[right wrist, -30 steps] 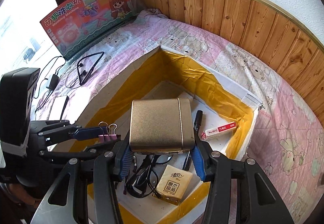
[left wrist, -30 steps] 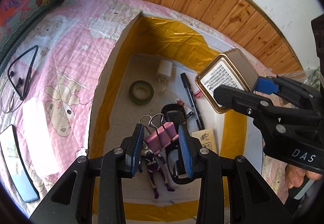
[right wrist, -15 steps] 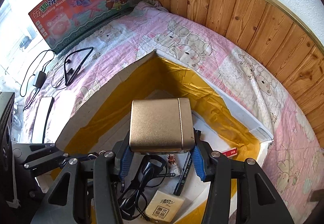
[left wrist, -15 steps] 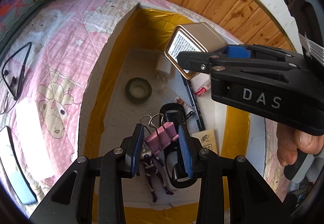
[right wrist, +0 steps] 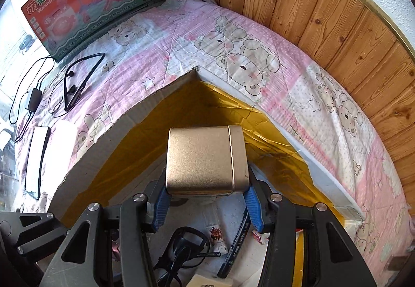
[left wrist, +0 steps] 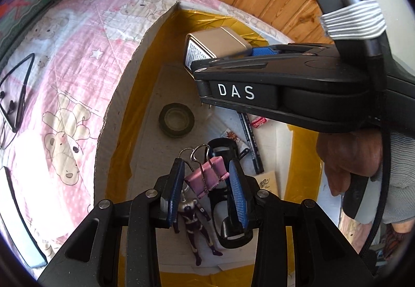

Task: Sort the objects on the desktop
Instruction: 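Lower and open right tool to drop the tin while left tool drops the clips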

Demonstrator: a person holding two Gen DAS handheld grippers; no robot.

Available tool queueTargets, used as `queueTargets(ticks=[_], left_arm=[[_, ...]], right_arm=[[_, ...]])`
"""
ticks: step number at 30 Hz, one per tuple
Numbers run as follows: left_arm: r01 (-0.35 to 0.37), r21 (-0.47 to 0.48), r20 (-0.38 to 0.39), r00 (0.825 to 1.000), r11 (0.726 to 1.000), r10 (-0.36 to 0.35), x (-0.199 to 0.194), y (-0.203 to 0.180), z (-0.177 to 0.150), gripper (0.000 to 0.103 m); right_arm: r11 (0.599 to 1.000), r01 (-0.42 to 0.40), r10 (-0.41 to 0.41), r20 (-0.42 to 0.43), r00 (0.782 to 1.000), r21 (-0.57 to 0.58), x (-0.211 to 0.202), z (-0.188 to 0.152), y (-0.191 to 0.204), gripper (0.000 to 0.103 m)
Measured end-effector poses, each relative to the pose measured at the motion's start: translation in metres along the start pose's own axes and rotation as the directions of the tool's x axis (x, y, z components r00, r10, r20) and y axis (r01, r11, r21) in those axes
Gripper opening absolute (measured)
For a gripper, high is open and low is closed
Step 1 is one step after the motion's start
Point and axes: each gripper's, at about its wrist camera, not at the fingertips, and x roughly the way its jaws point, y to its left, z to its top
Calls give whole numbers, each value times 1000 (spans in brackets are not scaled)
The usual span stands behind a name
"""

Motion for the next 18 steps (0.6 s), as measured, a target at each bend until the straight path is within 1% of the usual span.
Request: queueTargets(ticks=[5, 7, 10, 15, 18], left_arm=[[22, -25, -3, 1000, 999, -22, -1, 2, 3, 40], [34, -33, -1, 999, 999, -34, -1, 3, 4, 41], [47, -35, -1, 999, 998, -47, -2, 2, 4, 42], [47, -25, 9, 999, 999, -47, -5, -2, 2, 43], [33, -12, 23, 999, 999, -32, -9, -5, 2, 44]], right_arm=[[1000, 6, -6, -2, 1000, 9, 13, 3, -3, 52], [1000, 1, -1, 5, 1000, 23, 15, 2, -6, 54], [999, 2, -2, 15, 1000, 34, 13, 0, -9, 55], [999, 6, -6, 17, 1000, 35, 8, -7, -13, 55], [999, 9, -9, 16, 1000, 39, 0, -10, -14, 55]])
